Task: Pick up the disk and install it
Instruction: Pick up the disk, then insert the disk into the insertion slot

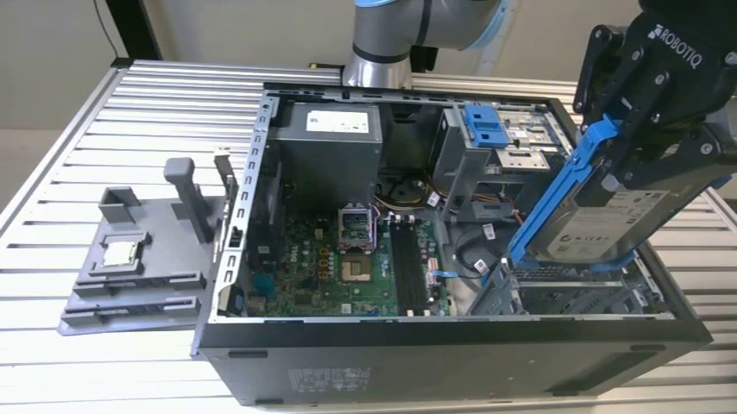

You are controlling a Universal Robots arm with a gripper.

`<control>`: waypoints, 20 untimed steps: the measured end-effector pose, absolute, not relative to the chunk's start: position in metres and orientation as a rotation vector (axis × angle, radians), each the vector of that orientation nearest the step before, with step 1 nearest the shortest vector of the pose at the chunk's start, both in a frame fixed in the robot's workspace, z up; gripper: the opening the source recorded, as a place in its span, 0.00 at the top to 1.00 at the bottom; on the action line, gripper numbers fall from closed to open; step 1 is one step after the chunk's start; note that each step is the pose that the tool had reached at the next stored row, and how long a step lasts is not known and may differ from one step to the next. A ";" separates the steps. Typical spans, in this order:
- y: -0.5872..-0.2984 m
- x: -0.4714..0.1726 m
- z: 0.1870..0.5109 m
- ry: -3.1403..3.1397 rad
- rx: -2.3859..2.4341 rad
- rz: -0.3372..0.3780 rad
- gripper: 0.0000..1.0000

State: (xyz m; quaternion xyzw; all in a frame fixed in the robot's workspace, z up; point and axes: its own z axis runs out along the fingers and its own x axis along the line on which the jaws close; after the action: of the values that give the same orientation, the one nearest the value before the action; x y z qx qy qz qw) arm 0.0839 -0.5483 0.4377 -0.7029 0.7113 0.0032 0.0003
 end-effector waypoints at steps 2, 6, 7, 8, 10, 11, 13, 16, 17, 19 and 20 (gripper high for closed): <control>-0.548 0.084 0.438 2.234 -2.208 0.010 1.00; -0.548 0.084 0.437 2.234 -2.208 0.010 1.00; -0.548 0.084 0.436 2.234 -2.208 0.010 1.00; -0.548 0.084 0.436 2.234 -2.208 0.010 1.00; -0.548 0.084 0.435 2.234 -2.208 0.009 1.00; -0.548 0.084 0.435 2.233 -2.207 0.009 1.00; -0.548 0.084 0.434 2.233 -2.207 0.008 1.00; -0.549 0.085 0.432 2.233 -2.207 0.008 1.00; -0.549 0.085 0.432 2.233 -2.207 0.008 1.00; -0.549 0.085 0.430 2.232 -2.206 0.007 1.00; -0.549 0.085 0.429 2.232 -2.206 0.006 1.00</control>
State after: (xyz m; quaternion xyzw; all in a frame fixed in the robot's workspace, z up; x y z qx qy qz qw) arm 0.0853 -0.5486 0.4294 -0.7029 0.7113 0.0018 0.0018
